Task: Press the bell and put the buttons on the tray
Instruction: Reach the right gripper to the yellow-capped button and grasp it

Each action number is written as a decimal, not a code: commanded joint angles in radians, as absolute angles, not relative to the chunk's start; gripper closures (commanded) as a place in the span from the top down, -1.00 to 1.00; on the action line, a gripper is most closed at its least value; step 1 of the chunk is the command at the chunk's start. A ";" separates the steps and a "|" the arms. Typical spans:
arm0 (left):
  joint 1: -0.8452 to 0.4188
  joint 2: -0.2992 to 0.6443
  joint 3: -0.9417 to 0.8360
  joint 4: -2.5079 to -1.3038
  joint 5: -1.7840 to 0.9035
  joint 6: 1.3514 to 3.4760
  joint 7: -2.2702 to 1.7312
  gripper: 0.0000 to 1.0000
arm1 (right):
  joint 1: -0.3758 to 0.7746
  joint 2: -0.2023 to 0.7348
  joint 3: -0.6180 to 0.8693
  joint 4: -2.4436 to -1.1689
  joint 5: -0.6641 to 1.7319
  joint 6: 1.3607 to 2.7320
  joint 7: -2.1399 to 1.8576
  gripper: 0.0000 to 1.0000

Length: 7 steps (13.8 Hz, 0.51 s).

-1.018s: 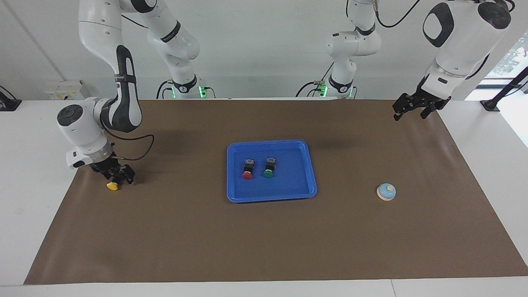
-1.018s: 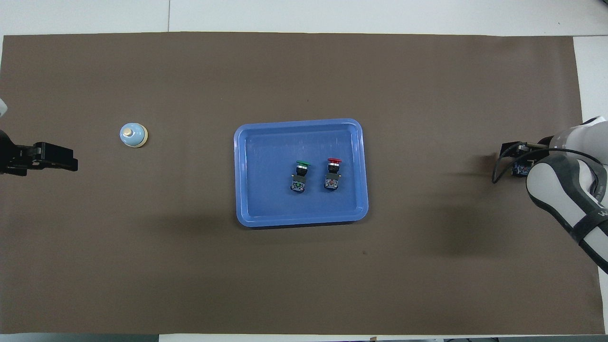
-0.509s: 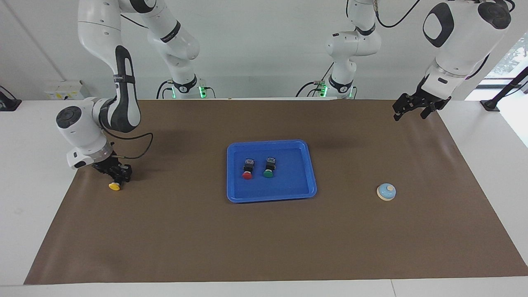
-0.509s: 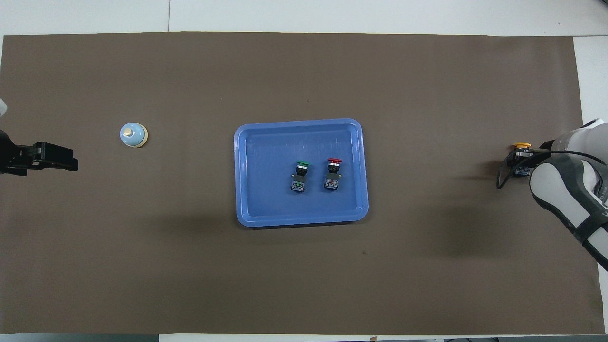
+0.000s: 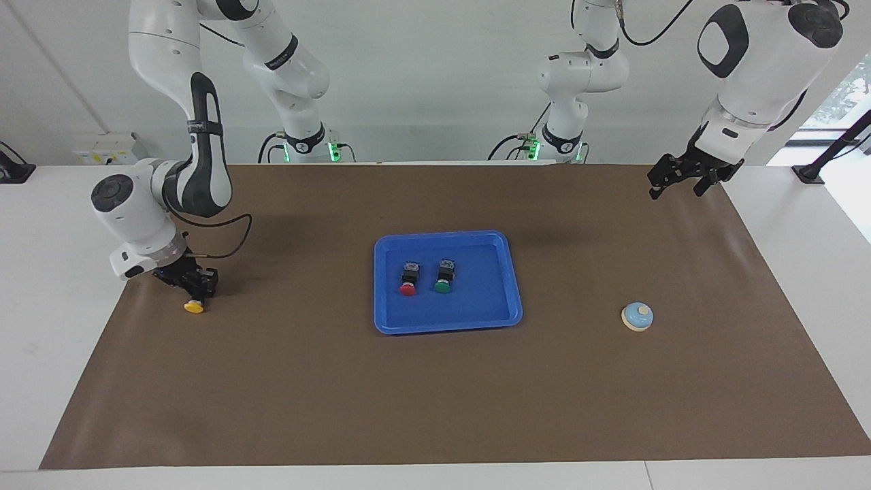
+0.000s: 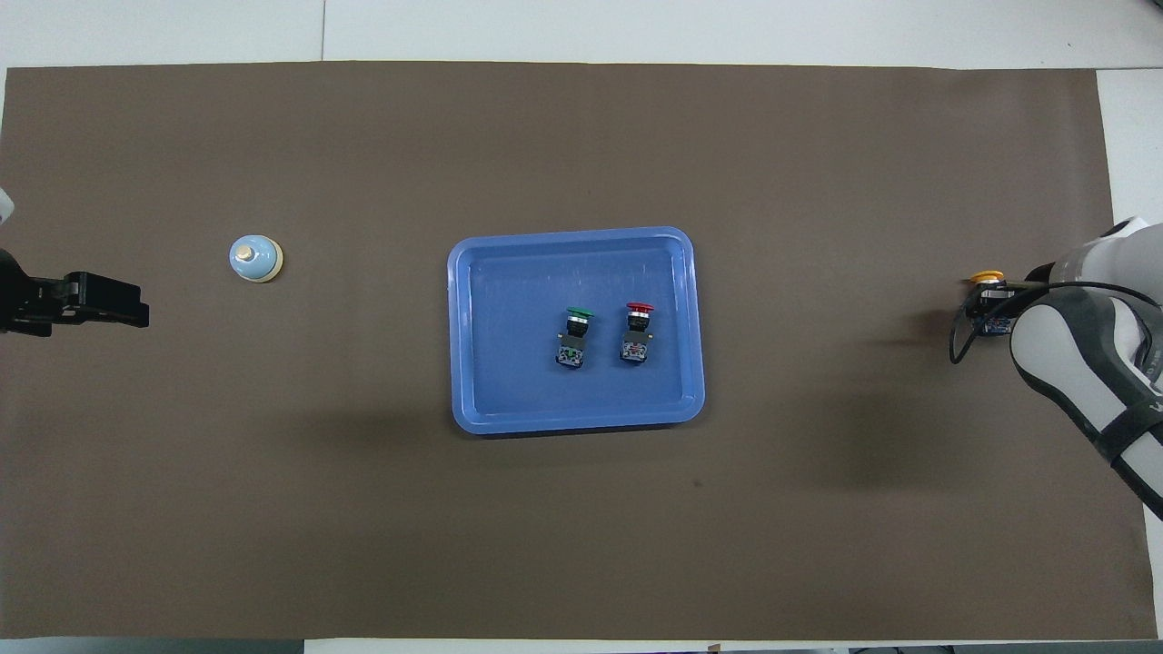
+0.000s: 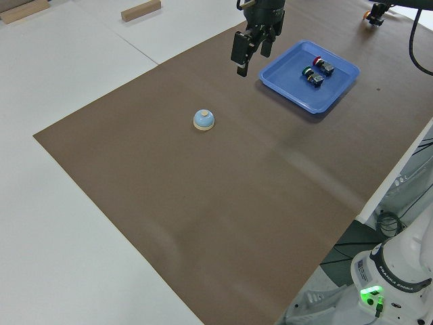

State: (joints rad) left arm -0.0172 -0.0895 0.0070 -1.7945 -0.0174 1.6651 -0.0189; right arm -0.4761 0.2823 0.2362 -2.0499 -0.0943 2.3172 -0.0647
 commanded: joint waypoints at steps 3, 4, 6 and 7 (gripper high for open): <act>-0.015 -0.100 0.008 -1.796 -0.012 1.663 -0.020 1.00 | -0.291 0.261 0.252 -1.857 -0.081 2.061 0.114 -1.00; -0.015 -0.100 0.009 -1.796 -0.012 1.663 -0.020 1.00 | -0.241 0.262 0.252 -1.814 -0.080 2.013 0.191 -1.00; -0.015 -0.100 0.008 -1.796 -0.012 1.663 -0.020 1.00 | -0.132 0.270 0.252 -1.732 -0.078 1.935 0.335 -1.00; -0.015 -0.100 0.008 -1.796 -0.012 1.663 -0.020 1.00 | -0.077 0.271 0.252 -1.708 -0.051 1.921 0.365 -1.00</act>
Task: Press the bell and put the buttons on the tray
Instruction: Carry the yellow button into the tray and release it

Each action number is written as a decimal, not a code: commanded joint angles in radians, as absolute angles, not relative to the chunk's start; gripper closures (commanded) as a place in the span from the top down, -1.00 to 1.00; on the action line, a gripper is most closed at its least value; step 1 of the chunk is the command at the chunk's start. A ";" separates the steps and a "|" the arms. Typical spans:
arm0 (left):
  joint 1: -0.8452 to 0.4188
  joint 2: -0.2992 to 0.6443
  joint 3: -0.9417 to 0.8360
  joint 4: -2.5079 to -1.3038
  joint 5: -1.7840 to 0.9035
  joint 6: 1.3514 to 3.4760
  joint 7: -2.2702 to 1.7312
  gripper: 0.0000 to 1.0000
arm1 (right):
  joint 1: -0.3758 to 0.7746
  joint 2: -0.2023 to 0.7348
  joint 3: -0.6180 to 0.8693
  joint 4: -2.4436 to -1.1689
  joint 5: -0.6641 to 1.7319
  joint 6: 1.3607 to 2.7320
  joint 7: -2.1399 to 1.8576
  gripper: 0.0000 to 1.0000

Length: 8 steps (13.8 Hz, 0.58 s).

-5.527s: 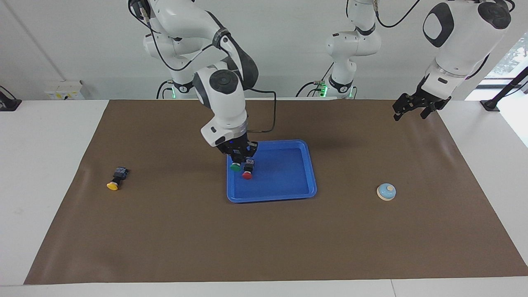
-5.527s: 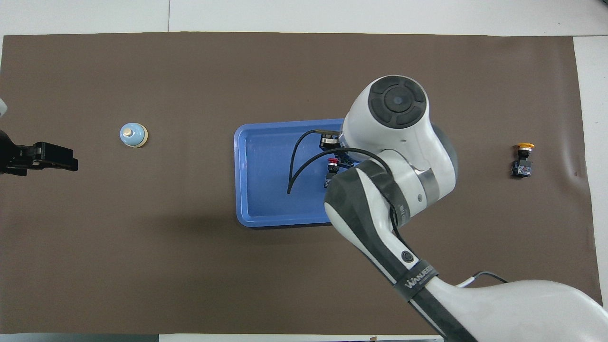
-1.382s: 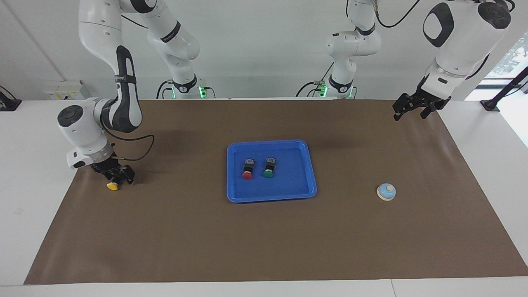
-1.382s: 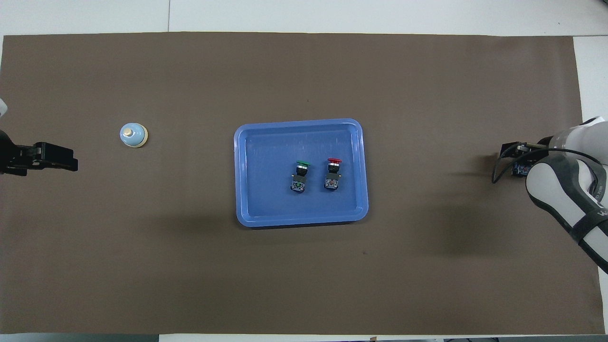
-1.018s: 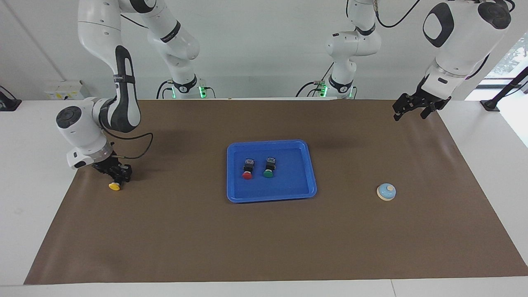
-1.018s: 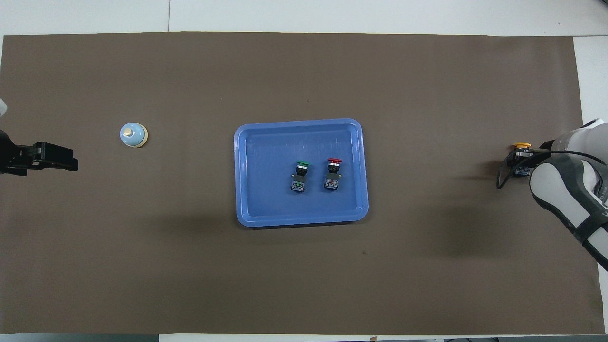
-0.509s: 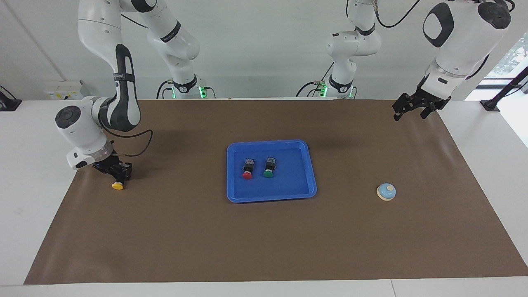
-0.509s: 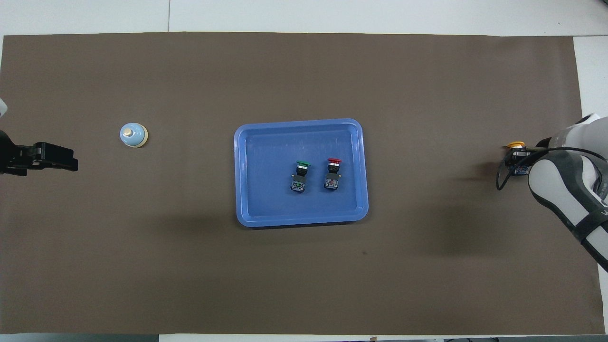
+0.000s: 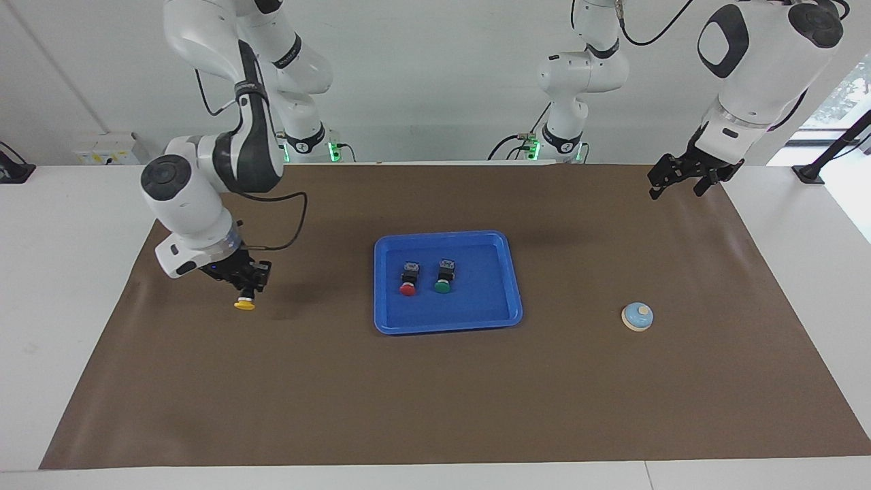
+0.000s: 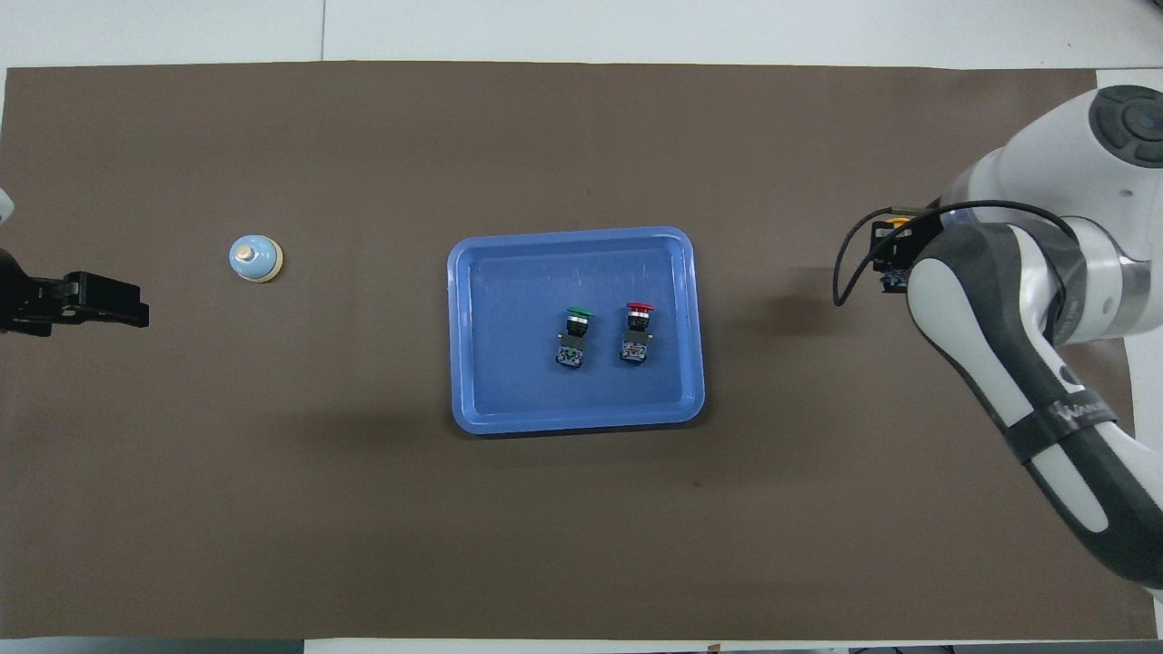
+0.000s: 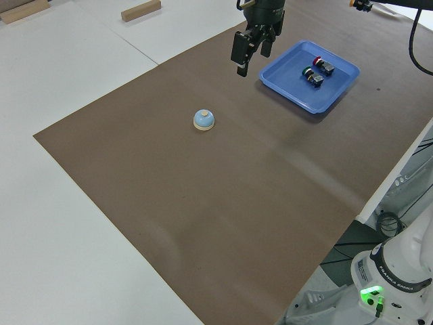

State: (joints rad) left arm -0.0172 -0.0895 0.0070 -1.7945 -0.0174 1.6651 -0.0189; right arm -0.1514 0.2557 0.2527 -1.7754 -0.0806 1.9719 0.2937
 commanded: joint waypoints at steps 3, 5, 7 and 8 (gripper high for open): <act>-0.015 -0.100 0.008 -1.796 -0.012 1.663 -0.020 1.00 | 0.056 0.282 0.252 -1.672 -0.020 1.924 0.469 -1.00; -0.015 -0.100 0.008 -1.796 -0.012 1.663 -0.020 1.00 | 0.176 0.284 0.252 -1.661 -0.020 1.937 0.549 -1.00; -0.015 -0.100 0.008 -1.796 -0.012 1.664 -0.020 1.00 | 0.257 0.285 0.252 -1.661 -0.017 1.960 0.597 -1.00; -0.015 -0.100 0.008 -1.796 -0.012 1.663 -0.020 1.00 | 0.306 0.293 0.252 -1.660 -0.015 1.976 0.635 -1.00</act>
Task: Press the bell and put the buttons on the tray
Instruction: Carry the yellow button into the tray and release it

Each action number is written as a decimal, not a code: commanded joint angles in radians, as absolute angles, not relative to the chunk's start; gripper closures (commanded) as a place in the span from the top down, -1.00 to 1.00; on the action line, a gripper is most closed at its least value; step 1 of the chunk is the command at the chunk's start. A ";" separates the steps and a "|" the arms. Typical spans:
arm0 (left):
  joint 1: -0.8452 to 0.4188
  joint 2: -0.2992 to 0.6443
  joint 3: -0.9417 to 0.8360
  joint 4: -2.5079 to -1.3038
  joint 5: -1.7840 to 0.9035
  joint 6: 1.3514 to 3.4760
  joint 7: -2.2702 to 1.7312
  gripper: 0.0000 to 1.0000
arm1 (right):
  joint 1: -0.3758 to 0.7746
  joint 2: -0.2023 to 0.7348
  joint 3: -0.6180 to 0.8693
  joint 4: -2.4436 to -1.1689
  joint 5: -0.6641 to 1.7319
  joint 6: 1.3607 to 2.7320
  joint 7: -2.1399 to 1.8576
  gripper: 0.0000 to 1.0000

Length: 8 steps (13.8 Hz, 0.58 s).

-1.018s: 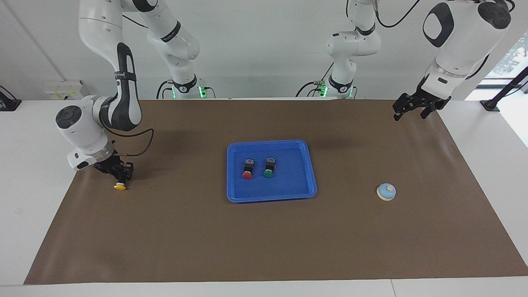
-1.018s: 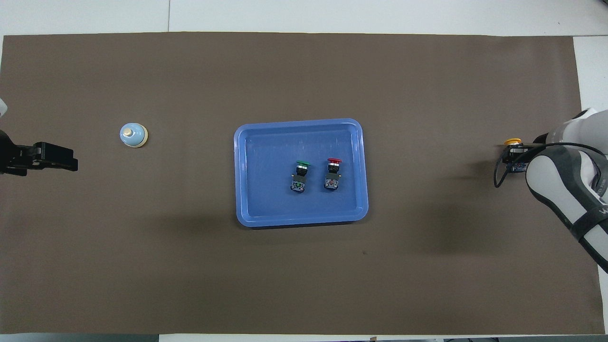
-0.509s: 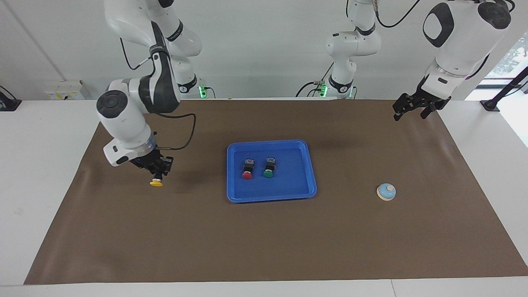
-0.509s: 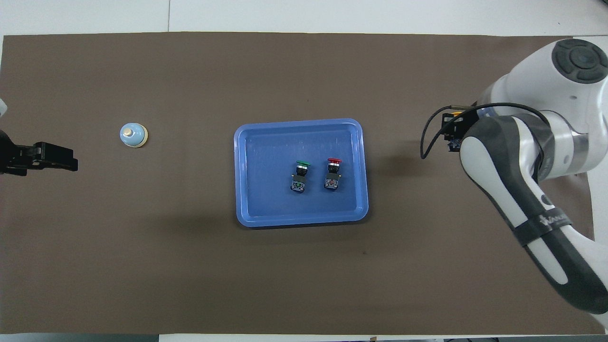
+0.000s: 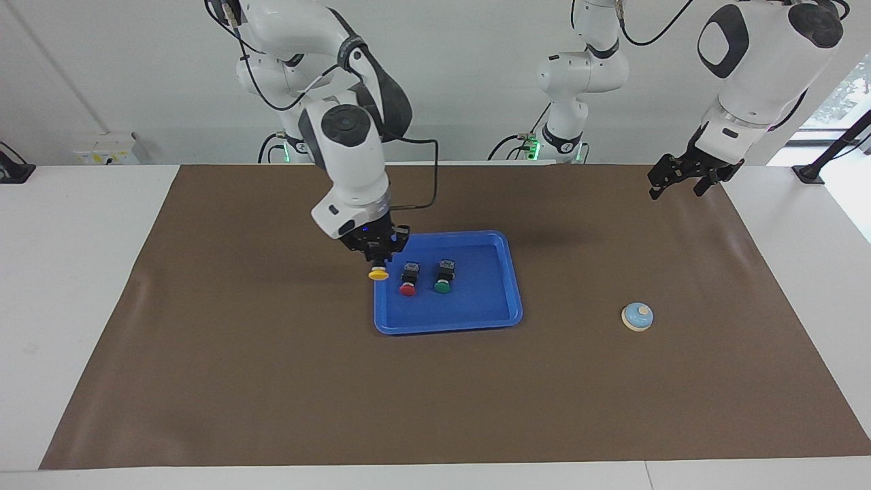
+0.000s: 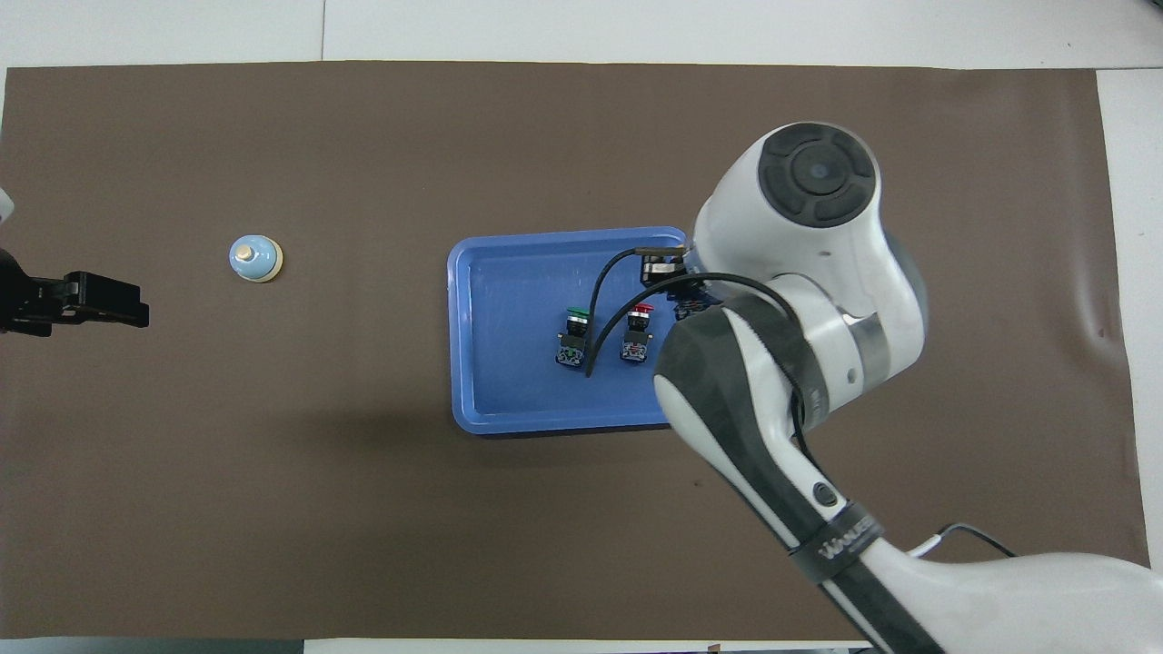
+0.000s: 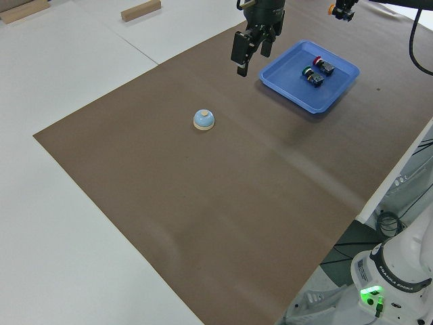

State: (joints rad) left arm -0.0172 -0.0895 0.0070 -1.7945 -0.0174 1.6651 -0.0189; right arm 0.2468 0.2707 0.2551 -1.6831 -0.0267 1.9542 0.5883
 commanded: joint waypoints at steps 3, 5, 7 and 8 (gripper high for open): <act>-0.015 -0.100 0.008 -1.796 -0.012 1.663 -0.020 1.00 | 0.420 0.362 0.245 -1.629 -0.034 2.008 0.690 -1.00; -0.015 -0.100 0.009 -1.796 -0.012 1.663 -0.020 1.00 | 0.483 0.429 0.244 -1.588 -0.070 2.037 0.771 -1.00; -0.015 -0.100 0.008 -1.796 -0.012 1.663 -0.020 1.00 | 0.517 0.466 0.245 -1.588 -0.098 2.086 0.822 -1.00; -0.015 -0.100 0.009 -1.796 -0.012 1.663 -0.020 1.00 | 0.537 0.489 0.244 -1.588 -0.101 2.115 0.847 -1.00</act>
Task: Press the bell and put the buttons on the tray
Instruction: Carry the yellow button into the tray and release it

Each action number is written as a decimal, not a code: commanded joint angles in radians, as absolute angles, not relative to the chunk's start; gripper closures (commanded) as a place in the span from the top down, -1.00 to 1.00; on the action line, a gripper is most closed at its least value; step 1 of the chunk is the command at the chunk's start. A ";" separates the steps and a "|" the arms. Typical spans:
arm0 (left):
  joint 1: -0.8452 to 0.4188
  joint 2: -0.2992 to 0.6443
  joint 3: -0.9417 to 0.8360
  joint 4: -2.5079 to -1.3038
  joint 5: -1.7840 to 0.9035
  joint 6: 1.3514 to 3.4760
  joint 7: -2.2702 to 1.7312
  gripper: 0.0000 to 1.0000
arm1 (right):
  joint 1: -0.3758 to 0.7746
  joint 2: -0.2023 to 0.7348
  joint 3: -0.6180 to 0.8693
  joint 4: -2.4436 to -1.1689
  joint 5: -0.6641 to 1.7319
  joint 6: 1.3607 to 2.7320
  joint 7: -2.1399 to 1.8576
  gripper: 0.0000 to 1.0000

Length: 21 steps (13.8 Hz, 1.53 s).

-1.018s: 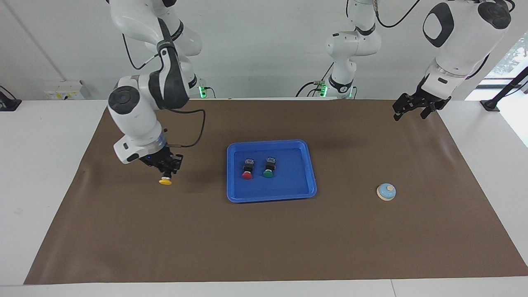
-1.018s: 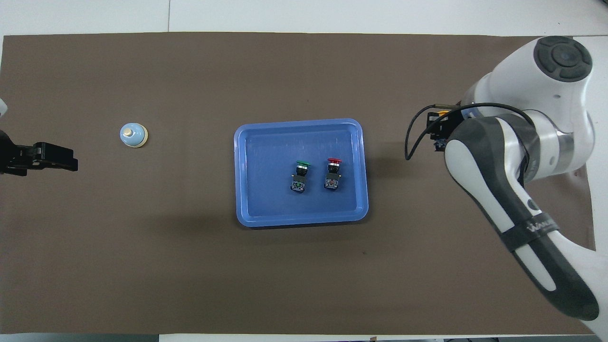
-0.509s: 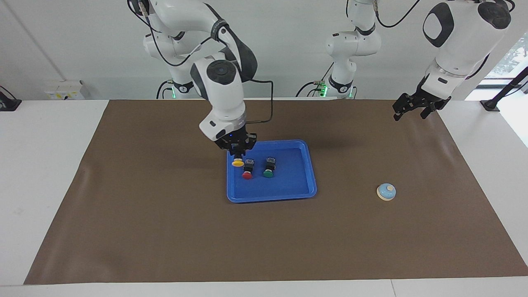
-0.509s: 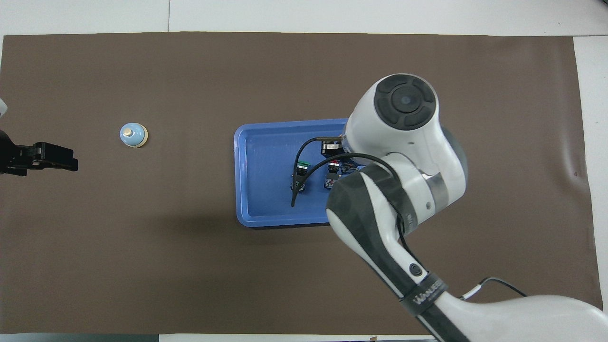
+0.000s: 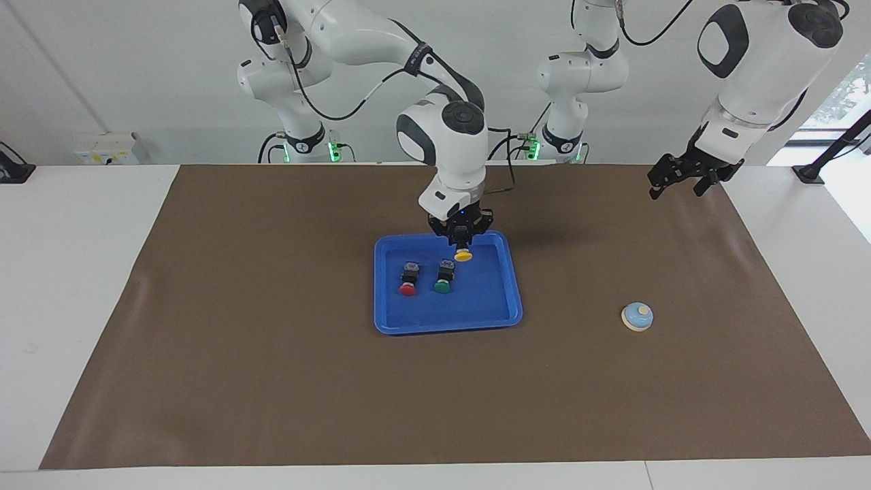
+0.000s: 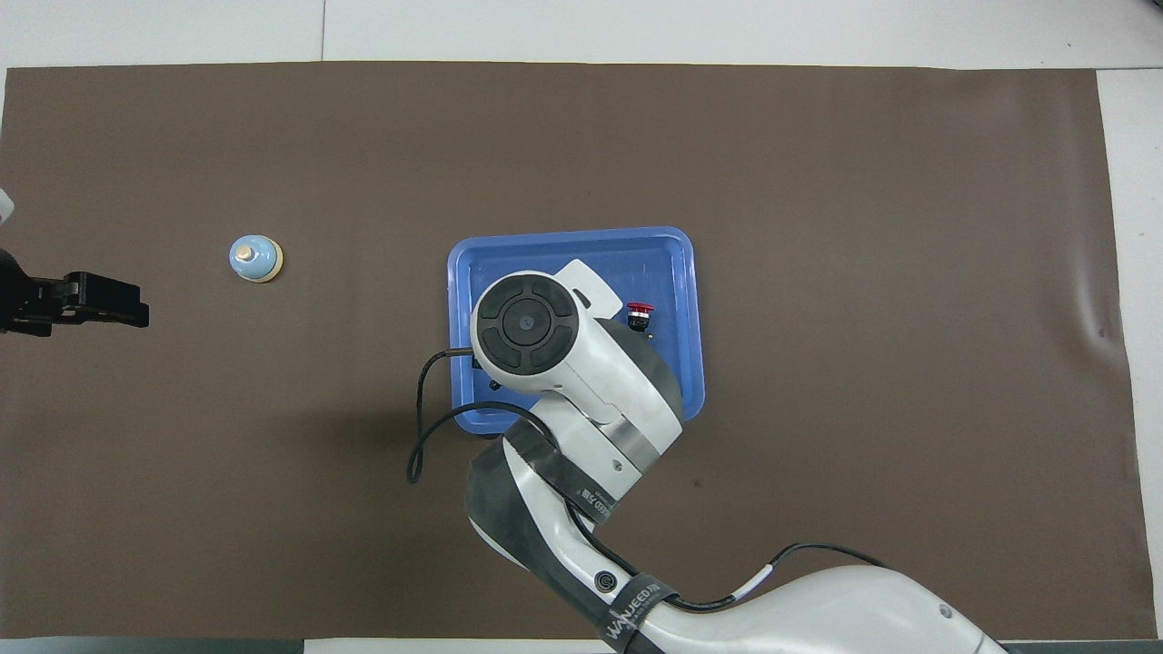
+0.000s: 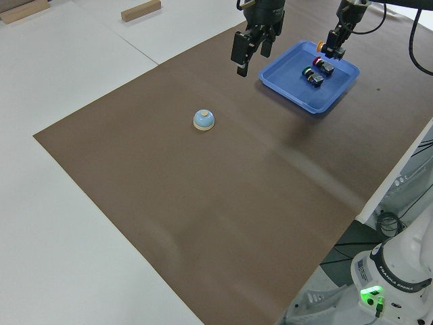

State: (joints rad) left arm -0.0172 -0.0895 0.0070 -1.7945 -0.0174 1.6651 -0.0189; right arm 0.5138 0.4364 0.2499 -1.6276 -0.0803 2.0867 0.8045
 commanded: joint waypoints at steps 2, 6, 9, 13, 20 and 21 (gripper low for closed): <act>-0.015 -0.100 0.008 -1.796 -0.012 1.663 -0.020 1.00 | 0.540 0.502 0.244 -1.607 -0.115 2.177 0.857 -1.00; -0.015 -0.100 0.008 -1.796 -0.012 1.663 -0.020 1.00 | 0.543 0.491 0.244 -1.705 -0.118 2.273 0.856 -1.00; -0.015 -0.100 0.008 -1.796 -0.012 1.663 -0.020 1.00 | 0.542 0.483 0.244 -1.733 -0.123 2.312 0.854 -1.00; -0.015 -0.100 0.008 -1.796 -0.012 1.663 -0.020 1.00 | 0.541 0.483 0.245 -1.770 -0.123 2.385 0.859 -1.00; -0.015 -0.100 0.008 -1.796 -0.012 1.661 -0.020 1.00 | 0.545 0.476 0.247 -1.793 -0.123 2.404 0.887 1.00; -0.015 -0.100 0.008 -1.796 -0.012 1.664 -0.020 1.00 | 0.545 0.476 0.247 -1.783 -0.121 2.389 0.903 1.00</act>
